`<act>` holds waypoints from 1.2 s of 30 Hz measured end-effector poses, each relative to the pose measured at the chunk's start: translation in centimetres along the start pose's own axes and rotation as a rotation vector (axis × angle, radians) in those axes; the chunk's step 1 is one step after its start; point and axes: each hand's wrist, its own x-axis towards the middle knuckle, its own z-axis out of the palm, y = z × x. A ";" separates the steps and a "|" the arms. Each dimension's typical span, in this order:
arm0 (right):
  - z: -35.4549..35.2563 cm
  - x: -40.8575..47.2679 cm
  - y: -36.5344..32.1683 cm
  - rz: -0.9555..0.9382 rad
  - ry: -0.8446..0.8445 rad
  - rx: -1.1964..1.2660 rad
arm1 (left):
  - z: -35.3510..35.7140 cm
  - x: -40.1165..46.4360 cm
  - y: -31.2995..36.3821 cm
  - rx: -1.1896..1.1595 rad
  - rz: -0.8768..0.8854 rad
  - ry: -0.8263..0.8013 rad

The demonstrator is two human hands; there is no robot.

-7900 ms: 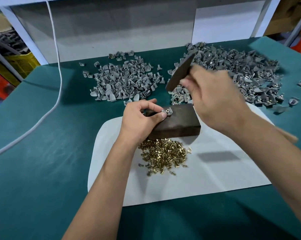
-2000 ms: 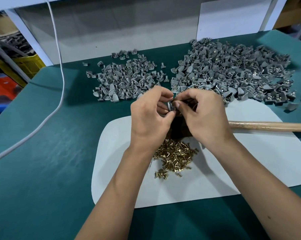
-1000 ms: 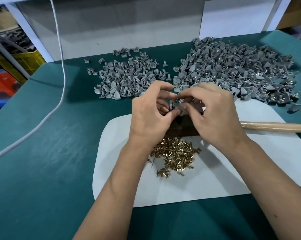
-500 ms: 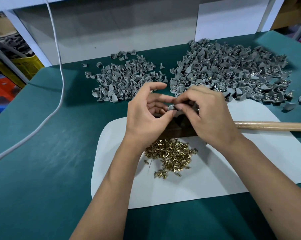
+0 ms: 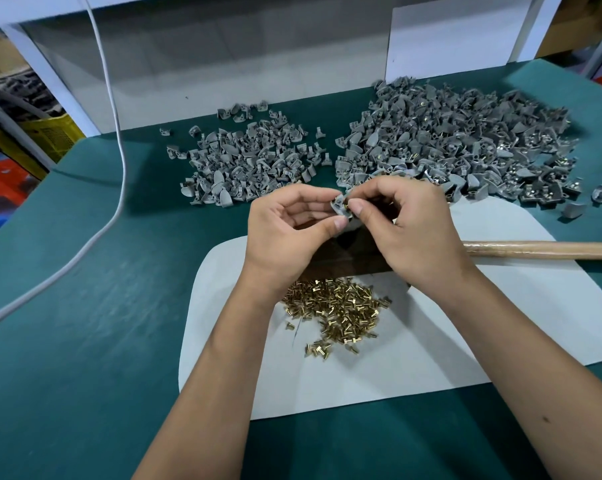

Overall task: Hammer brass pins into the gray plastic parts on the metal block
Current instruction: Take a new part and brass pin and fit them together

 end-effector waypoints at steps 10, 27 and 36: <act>0.1 -0.2 -0.1 -0.012 0.015 -0.116 | 0.3 0.0 0.2 0.041 -0.049 0.034; -0.2 0.0 -0.8 -0.056 -0.032 -0.254 | 0.9 -0.2 0.1 0.246 0.009 0.037; -6.6 2.4 2.0 0.239 -0.461 -0.630 | 0.1 0.0 -0.7 0.613 0.044 0.103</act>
